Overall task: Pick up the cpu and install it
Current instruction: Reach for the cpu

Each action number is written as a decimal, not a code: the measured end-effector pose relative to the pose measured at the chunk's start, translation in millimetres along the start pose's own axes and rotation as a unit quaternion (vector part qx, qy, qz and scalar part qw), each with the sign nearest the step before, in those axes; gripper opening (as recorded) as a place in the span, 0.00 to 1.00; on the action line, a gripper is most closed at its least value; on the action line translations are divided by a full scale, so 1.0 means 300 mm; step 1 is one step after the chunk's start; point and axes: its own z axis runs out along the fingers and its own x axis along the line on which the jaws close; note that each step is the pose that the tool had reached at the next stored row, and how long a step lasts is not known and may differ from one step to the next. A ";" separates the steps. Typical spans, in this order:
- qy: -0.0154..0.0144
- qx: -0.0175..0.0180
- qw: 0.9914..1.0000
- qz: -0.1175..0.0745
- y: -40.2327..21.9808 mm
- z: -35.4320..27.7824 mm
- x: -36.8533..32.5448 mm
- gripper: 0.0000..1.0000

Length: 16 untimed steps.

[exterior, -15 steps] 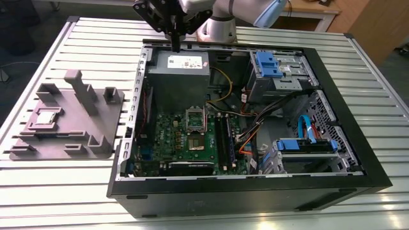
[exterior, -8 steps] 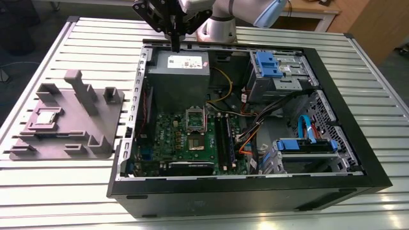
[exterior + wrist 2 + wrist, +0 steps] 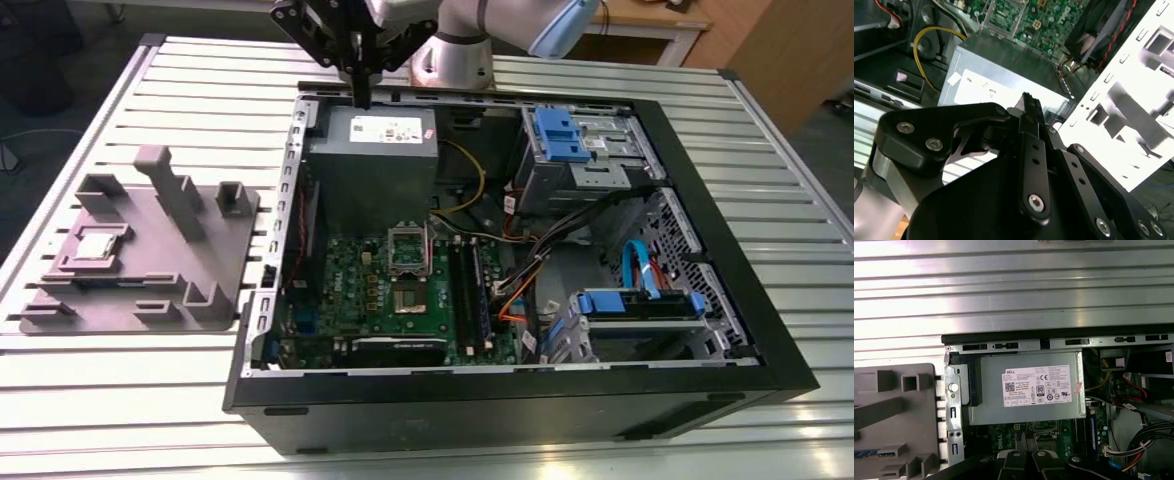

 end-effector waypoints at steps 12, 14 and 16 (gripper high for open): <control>0.000 0.000 1.000 0.000 -0.006 -0.002 0.085 0.10; 0.000 0.000 1.000 0.000 -0.006 -0.002 0.086 0.10; 0.000 0.000 1.000 0.000 -0.006 -0.002 0.086 0.10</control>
